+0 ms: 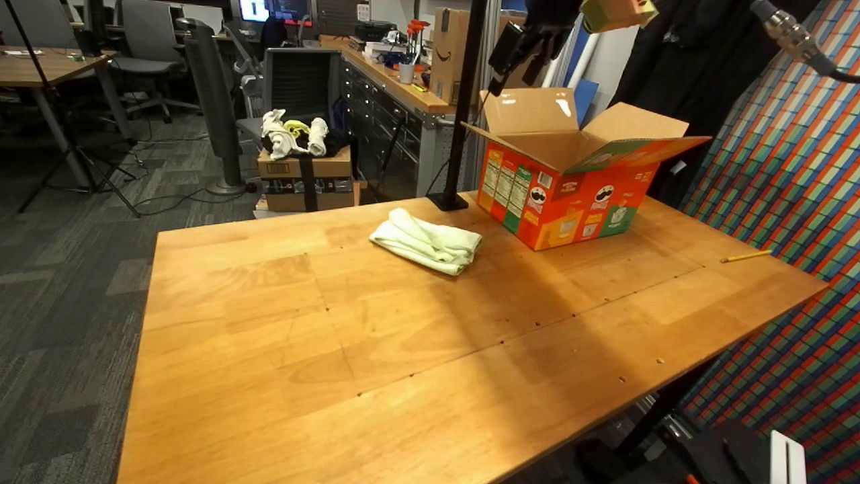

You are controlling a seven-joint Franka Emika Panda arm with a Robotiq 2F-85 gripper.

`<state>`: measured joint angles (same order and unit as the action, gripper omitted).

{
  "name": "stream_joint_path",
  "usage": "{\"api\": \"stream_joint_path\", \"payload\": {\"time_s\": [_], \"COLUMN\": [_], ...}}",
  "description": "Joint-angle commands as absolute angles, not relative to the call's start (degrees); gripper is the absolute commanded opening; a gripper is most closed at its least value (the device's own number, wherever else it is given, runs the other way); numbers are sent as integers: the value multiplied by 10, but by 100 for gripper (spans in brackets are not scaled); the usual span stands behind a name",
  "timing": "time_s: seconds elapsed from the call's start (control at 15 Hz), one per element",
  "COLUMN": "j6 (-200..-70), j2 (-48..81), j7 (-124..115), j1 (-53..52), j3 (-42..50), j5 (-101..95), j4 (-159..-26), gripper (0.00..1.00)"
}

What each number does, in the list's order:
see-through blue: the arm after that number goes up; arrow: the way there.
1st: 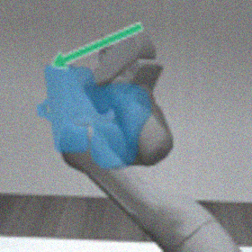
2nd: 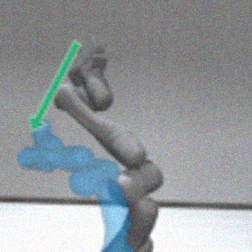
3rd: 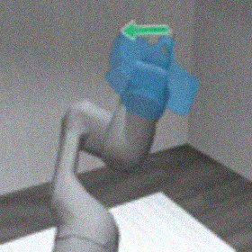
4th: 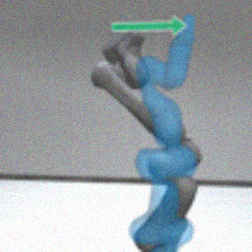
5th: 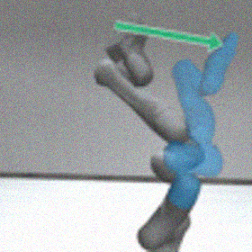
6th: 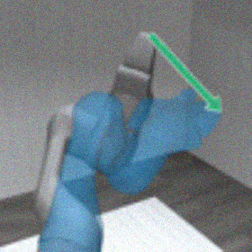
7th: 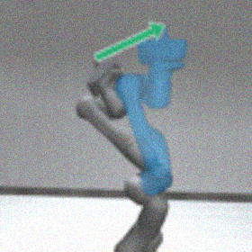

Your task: Pick up the clothes from the table and put them in the box.

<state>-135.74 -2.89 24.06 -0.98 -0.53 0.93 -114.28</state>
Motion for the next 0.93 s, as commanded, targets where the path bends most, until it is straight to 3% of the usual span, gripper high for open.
{"api": "stream_joint_path", "payload": {"time_s": [0.0, 0.87], "j6": [-1345, -1330], "j2": [-57, -85], "j7": [277, 351], "j1": [-20, -67], "j3": [-9, -41], "j5": [13, -2], "j4": [-1171, -1254], "gripper": [100, 100]}}
